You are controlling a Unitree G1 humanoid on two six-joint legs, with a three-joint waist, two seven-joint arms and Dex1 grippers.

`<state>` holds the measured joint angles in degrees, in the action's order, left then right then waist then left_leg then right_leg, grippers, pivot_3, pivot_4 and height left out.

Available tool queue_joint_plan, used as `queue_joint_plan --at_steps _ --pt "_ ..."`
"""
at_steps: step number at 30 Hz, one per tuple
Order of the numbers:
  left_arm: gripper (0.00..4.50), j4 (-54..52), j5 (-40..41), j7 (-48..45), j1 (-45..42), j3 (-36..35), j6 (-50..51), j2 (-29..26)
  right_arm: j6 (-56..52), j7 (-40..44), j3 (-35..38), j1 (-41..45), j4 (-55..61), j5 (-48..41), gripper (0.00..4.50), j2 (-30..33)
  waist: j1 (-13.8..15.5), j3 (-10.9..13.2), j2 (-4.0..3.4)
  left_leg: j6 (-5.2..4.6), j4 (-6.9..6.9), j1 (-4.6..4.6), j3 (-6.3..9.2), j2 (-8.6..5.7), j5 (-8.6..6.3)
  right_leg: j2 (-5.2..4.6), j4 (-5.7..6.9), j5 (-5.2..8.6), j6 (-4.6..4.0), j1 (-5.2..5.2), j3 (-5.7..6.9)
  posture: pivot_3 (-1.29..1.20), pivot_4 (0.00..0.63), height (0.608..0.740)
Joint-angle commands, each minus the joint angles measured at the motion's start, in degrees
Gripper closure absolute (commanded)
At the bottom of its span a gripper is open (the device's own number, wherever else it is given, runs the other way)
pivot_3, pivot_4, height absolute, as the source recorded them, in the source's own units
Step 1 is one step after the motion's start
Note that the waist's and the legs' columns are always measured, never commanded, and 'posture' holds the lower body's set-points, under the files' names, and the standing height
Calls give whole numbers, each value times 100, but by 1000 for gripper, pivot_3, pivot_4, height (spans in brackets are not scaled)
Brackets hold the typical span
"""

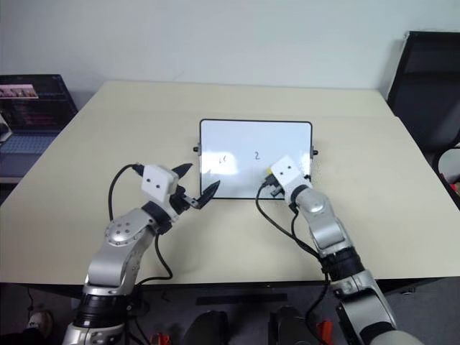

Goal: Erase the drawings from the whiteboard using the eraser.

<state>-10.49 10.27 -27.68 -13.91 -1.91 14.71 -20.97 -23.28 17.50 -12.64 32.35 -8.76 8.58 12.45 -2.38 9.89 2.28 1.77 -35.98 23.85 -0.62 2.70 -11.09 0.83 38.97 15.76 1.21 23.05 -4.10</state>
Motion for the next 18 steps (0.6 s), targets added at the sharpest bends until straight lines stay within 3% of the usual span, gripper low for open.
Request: queue_joint_plan --at_steps 1,12,18 --pt "0 -130 50 -20 -164 6 -43 -5 -197 -116 -7 241 -379 95 3300 -125 -10 0 0 -1 0 0 -1 0 1 0 0 -1 0 0 0 0 150 740" --pt "0 -137 44 -23 -170 -13 -43 -18 876 -384 -56 2141 -2476 63 3300 -1156 -131 2 -2 -6 20 9 -6 -1 4 9 -2 -21 14 20 1 0 150 740" --pt "0 -270 41 53 -30 -58 -14 -12 993 -308 -50 1939 -2503 126 3300 -1060 -95 3 -3 19 28 31 1 1 -13 7 -6 -17 8 32 4 0 150 740"
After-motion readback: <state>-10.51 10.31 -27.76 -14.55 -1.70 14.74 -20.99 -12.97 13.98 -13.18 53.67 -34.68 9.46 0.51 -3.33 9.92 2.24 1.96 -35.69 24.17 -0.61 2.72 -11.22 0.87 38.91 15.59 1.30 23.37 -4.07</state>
